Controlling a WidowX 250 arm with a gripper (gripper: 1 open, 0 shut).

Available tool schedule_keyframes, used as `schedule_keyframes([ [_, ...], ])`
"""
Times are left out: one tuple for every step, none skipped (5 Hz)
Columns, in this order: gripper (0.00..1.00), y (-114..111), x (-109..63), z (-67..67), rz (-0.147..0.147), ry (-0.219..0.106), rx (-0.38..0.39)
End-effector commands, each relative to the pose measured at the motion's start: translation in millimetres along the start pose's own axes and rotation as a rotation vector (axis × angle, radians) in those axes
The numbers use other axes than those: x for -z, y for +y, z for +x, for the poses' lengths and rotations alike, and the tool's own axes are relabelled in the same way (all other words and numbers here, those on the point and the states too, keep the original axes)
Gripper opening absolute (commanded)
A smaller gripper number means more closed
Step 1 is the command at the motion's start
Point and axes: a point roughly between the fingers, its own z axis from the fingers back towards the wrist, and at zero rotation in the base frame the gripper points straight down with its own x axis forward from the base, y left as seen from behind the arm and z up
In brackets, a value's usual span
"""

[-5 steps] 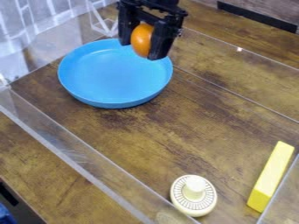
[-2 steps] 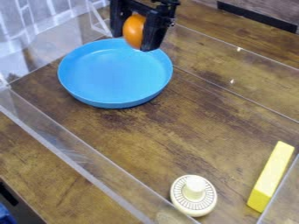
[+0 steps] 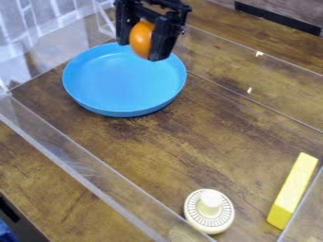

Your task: Put the orange ball in the blue tray

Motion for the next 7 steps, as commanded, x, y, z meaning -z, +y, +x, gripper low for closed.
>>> schedule_keyframes([
  [0.0,12.0,-36.1,-14.0,0.012,-0.106,-0.035],
  [0.0,12.9,-35.9,-15.3,0.011,-0.104,-0.029],
  [0.0,13.9,-35.5,-16.7,0.01,-0.103,-0.025],
  [0.0,13.5,-35.5,-19.2,0.01,-0.097,-0.015],
  [1.0,13.8,-33.9,-19.5,0.01,-0.094,-0.009],
  [1.0,13.6,-31.9,-15.7,0.01,-0.101,-0.005],
  [1.0,15.9,-30.9,-15.5,0.009,-0.102,-0.004],
])
